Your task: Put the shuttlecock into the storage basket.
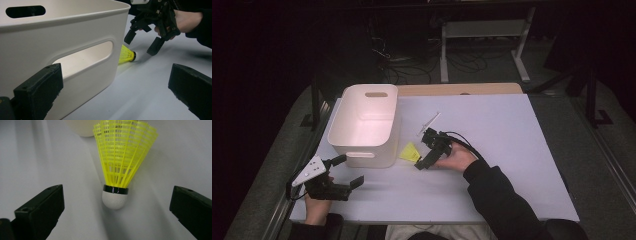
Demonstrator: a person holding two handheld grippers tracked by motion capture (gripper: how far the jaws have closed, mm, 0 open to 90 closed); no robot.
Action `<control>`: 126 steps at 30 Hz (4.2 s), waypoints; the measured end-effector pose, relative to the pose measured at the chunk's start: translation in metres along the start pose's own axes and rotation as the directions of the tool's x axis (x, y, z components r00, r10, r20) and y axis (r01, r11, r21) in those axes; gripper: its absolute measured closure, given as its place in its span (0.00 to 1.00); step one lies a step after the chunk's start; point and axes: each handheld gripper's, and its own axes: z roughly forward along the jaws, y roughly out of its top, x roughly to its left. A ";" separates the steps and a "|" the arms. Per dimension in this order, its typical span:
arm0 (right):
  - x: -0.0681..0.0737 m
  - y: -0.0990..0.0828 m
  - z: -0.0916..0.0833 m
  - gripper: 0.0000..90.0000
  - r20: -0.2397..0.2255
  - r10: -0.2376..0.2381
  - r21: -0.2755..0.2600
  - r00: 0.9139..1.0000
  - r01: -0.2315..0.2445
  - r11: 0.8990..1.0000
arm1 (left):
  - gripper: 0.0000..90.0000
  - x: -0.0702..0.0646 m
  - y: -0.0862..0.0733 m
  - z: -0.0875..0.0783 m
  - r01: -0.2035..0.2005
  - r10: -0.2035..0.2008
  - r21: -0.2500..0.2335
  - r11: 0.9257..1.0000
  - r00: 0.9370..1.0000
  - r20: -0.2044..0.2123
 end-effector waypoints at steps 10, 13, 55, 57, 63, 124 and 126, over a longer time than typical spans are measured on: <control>0.002 -0.002 0.008 0.16 0.009 -0.026 0.021 1.000 0.026 0.999 | 0.00 0.000 0.000 0.000 0.000 0.000 0.000 1.000 1.000 0.000; 0.002 -0.002 0.009 0.25 0.019 -0.027 0.028 0.999 0.027 0.999 | 0.00 0.000 0.000 0.000 0.002 -0.002 -0.001 1.000 1.000 -0.001; -0.004 -0.002 -0.014 0.70 0.011 -0.010 0.006 1.000 0.010 1.000 | 0.00 0.000 0.000 0.000 -0.001 0.001 -0.001 1.000 1.000 0.001; -0.004 -0.002 -0.018 0.70 0.012 -0.008 -0.001 1.000 0.008 1.000 | 0.00 0.000 0.000 0.000 -0.001 0.001 -0.001 1.000 1.000 0.001; -0.005 0.000 -0.031 0.70 0.021 -0.007 -0.022 1.000 0.007 1.000 | 0.00 0.000 0.000 0.000 0.001 -0.001 -0.005 1.000 1.000 0.001; 0.012 0.051 -0.117 0.70 0.099 -0.075 -0.127 0.992 0.088 0.988 | 0.00 0.000 0.000 0.000 -0.002 0.002 0.003 1.000 1.000 0.005; 0.014 0.053 -0.119 0.70 0.100 -0.080 -0.128 0.992 0.092 0.988 | 0.00 0.000 0.000 0.000 -0.003 0.003 0.002 1.000 1.000 0.005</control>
